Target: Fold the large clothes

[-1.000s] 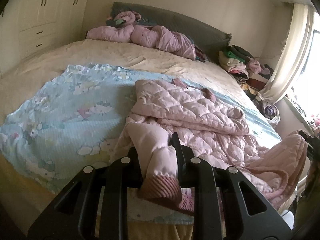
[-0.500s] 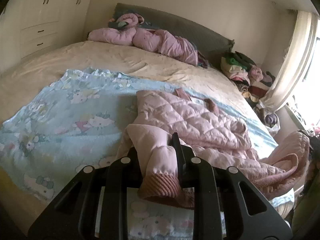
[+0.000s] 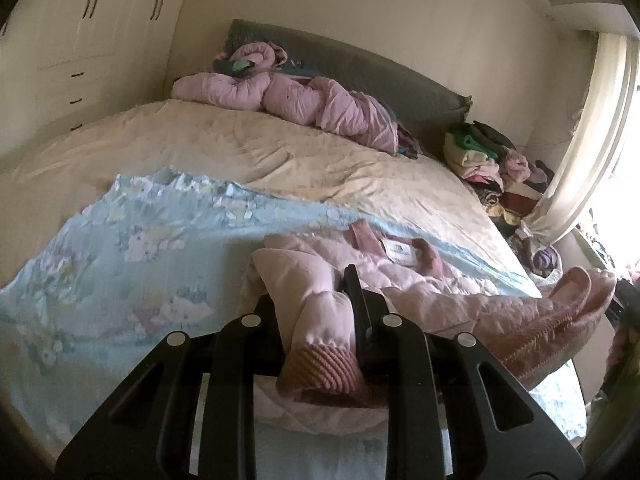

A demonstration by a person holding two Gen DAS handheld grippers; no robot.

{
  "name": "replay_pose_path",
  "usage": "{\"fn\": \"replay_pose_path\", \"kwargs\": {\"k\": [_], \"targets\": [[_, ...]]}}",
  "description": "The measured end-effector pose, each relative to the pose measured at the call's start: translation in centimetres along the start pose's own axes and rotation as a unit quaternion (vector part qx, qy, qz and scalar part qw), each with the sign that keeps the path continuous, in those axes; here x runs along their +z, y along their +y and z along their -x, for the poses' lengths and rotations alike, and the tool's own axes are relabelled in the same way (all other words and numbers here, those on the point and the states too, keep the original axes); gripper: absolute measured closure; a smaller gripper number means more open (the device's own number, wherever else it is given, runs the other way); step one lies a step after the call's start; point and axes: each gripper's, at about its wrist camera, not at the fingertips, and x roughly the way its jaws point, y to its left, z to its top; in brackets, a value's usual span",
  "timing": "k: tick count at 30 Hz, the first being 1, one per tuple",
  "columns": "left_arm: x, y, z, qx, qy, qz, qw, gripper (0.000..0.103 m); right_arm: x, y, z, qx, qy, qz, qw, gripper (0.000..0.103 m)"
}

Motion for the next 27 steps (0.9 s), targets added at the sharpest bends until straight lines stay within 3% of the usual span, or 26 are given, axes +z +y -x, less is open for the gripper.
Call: {"fn": "replay_pose_path", "kwargs": {"k": [13,23,27], "targets": [[2.9,0.5,-8.4,0.024,0.031,-0.001,0.9992,0.087,1.5,-3.2,-8.6,-0.042,0.02,-0.015,0.999,0.086],[2.5,1.3,-15.4,0.046,0.075,-0.002,0.9961,0.086,0.9,-6.5,-15.6,-0.077,0.061,-0.038,0.994,0.085],[2.2,1.6,-17.1,0.053,0.087,-0.003,0.9948,0.086,0.6,-7.9,-17.4,-0.068,0.072,-0.059,0.993,0.082]]}}
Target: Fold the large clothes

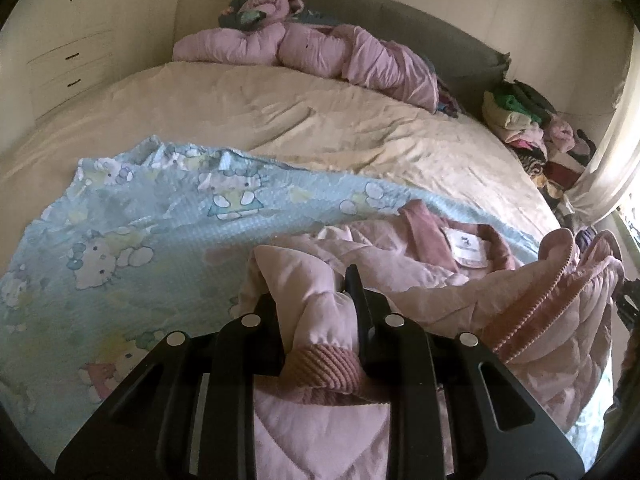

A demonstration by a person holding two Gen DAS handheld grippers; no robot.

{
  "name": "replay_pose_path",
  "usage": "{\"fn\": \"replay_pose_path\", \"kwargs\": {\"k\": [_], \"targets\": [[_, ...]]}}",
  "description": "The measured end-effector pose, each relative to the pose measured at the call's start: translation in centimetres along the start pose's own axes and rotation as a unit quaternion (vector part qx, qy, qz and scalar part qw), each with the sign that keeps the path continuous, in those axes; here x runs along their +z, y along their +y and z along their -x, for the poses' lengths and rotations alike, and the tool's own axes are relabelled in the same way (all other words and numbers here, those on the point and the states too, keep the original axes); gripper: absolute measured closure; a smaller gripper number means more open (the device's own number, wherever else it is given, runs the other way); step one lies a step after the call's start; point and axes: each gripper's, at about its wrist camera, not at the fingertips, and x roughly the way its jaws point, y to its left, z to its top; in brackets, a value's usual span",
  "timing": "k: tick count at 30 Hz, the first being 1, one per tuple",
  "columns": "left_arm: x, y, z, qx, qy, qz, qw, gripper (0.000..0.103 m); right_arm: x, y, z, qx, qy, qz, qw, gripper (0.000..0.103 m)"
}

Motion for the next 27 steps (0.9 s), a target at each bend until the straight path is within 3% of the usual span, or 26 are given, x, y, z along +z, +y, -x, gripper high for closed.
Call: {"fn": "replay_pose_path", "kwargs": {"k": [6,8,11,16,18,21,23,26,27], "targets": [[-0.2,0.1,-1.7,0.002,0.01,0.002,0.9999,0.086,0.0,-2.0,-1.7,0.039,0.013,-0.05,0.998,0.071],[-0.3,0.2,-2.1,0.001,0.013,0.004,0.9999,0.086,0.0,-2.1,-1.7,0.065,0.011,-0.055,0.996,0.05],[-0.3,0.3,-2.7,0.004,0.017,0.001,0.9999,0.086,0.1,-0.8,-1.0,0.042,-0.001,-0.017,0.999,0.037],[-0.2,0.2,-3.4,0.003,0.021,0.006,0.9997,0.086,-2.1,2.9,-0.1,0.042,0.011,0.062,0.997,0.035],[-0.1,0.2,-3.6,0.002,0.021,0.01,0.9997,0.086,-4.0,4.7,-0.3,0.056,0.037,0.096,0.993,0.034],[0.0,0.2,-3.5,-0.002,0.017,0.012,0.9998,0.085,-7.5,6.8,-1.5,0.039,0.084,0.135,0.986,0.032],[0.0,0.2,-3.1,-0.008,0.008,0.015,0.9998,0.082,-9.5,7.9,-2.5,0.012,0.105,0.167,0.98,0.025],[0.2,0.1,-1.9,-0.028,-0.009,0.021,0.9994,0.068,-11.1,8.6,-2.6,-0.013,0.088,0.203,0.975,0.021],[0.2,0.1,-1.5,-0.032,-0.013,0.022,0.9992,0.058,-11.2,8.7,-2.5,-0.015,0.086,0.204,0.975,0.021]]}}
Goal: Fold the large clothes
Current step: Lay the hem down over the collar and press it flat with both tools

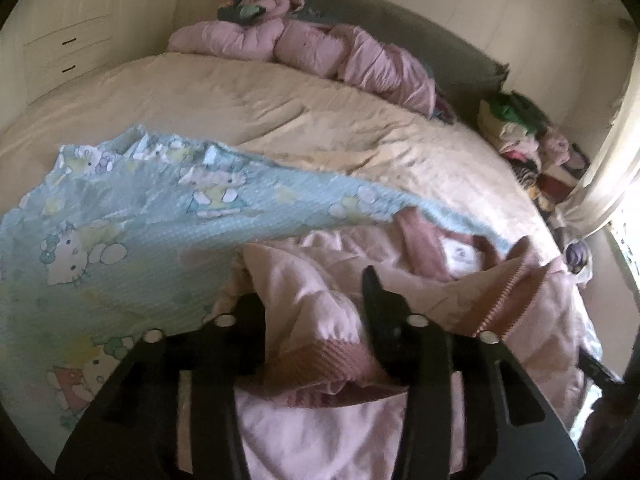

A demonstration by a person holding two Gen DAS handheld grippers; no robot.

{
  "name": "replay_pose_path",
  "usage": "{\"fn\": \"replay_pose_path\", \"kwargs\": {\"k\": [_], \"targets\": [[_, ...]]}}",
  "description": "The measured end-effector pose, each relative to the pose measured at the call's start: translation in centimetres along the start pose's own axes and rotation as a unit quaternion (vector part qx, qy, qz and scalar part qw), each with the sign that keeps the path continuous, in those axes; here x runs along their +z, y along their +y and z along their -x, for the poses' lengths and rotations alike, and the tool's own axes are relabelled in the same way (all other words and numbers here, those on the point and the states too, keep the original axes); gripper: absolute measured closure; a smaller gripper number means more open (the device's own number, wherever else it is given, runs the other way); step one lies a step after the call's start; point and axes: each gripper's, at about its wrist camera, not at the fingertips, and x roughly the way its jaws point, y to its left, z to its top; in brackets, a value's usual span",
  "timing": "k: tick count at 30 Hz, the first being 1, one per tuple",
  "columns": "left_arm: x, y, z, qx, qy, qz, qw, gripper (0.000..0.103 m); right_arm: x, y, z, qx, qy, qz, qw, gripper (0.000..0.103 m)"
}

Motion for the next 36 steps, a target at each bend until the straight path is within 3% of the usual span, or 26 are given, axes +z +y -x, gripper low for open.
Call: {"fn": "replay_pose_path", "kwargs": {"k": [4,6,10,13,15,21,24,25,26,27,28,29,30,31,36], "targets": [[0.4,-0.5,1.8,-0.018,-0.022,0.011,0.9995,0.026,0.5,-0.6,1.4,-0.003,-0.019,-0.009,1.0,0.021],[0.5,-0.9,3.6,0.006,-0.056,0.0,0.9984,0.014,0.9,-1.7,2.3,-0.013,-0.031,-0.016,0.999,0.02],[0.2,-1.3,6.6,0.05,-0.11,-0.044,0.9917,0.01,1.5,-3.9,3.5,-0.051,-0.04,-0.021,0.998,0.02],[-1.3,-0.4,6.9,0.08,-0.109,-0.055,0.9893,0.01,2.0,-5.7,4.0,-0.086,-0.047,-0.022,0.995,0.019],[-2.7,0.9,5.9,0.093,-0.083,-0.048,0.991,0.01,2.3,-7.4,3.6,-0.107,-0.037,-0.03,0.993,0.015],[-6.1,3.7,2.2,0.038,0.01,0.0,0.9992,0.01,2.2,-10.3,1.1,-0.107,0.002,-0.05,0.993,0.015],[-7.0,3.9,1.3,0.027,0.026,0.005,0.9993,0.01,2.1,-10.6,0.3,-0.103,-0.001,-0.058,0.993,0.016],[-7.2,3.8,1.2,0.023,0.025,0.007,0.9994,0.01,1.9,-10.6,0.1,-0.102,-0.003,-0.061,0.993,0.025],[-7.3,3.7,1.1,0.016,0.021,0.01,0.9996,0.015,1.8,-10.6,0.0,-0.105,-0.003,-0.061,0.993,0.041],[-7.3,3.6,1.2,0.014,0.016,0.012,0.9997,0.038,1.7,-10.7,-0.3,-0.105,0.0,-0.06,0.993,0.048],[-7.2,3.4,1.2,0.012,0.011,0.011,0.9998,0.052,1.5,-10.7,-0.3,-0.103,-0.002,-0.061,0.993,0.067],[-7.0,3.0,1.5,0.022,0.003,0.005,0.9997,0.064,1.4,-10.7,-0.1,-0.111,-0.011,-0.061,0.992,0.079],[-6.8,2.7,1.7,0.026,-0.004,-0.002,0.9996,0.076,1.4,-10.6,0.2,-0.114,-0.017,-0.061,0.991,0.082],[-6.6,2.3,2.1,0.028,-0.011,-0.011,0.9995,0.08,1.4,-10.7,0.6,-0.11,-0.026,-0.064,0.992,0.085],[-3.6,0.4,3.1,0.05,-0.046,-0.045,0.9967,0.082,3.9,-10.5,3.0,-0.111,-0.092,-0.064,0.987,0.088]]}}
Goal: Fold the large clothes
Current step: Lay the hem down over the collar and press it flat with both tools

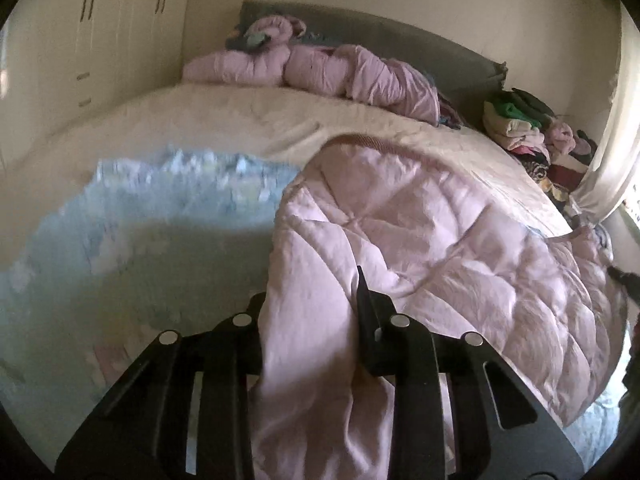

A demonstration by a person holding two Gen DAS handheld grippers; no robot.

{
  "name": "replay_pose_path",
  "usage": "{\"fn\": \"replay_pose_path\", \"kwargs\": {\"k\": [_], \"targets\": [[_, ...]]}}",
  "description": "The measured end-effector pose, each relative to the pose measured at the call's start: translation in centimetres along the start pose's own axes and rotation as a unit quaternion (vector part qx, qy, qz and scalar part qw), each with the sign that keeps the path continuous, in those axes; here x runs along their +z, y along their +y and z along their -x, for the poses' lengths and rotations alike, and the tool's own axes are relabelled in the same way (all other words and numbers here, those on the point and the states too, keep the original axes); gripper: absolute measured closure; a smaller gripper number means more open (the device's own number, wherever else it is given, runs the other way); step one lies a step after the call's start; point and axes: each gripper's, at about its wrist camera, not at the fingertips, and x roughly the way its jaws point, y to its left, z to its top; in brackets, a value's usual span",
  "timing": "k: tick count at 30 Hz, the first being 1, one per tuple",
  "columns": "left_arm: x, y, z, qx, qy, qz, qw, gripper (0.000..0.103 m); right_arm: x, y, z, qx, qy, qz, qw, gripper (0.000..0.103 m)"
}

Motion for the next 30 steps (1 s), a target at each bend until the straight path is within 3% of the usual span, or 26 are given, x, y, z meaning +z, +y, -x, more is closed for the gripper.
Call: {"fn": "replay_pose_path", "kwargs": {"k": [4,8,13,19,30], "targets": [[2.0,-0.6,-1.1,0.014,-0.004,-0.009,0.9999,0.082,1.8,0.3,-1.2,-0.01,-0.016,-0.007,1.0,0.089],[2.2,-0.7,-3.1,0.032,0.013,-0.012,0.9993,0.082,2.1,-0.1,-3.9,-0.027,0.0,-0.025,0.999,0.089],[1.3,-0.4,-5.4,0.045,0.039,-0.028,0.9978,0.08,1.3,-1.1,-6.5,-0.054,0.02,-0.045,0.997,0.089],[0.5,0.2,-6.9,0.045,0.054,-0.022,0.9973,0.077,-0.2,-2.8,-8.4,-0.057,0.045,-0.075,0.994,0.089],[0.1,0.4,-8.1,0.045,0.062,-0.009,0.997,0.074,-1.5,-3.1,-9.8,-0.086,0.059,-0.067,0.992,0.088]]}}
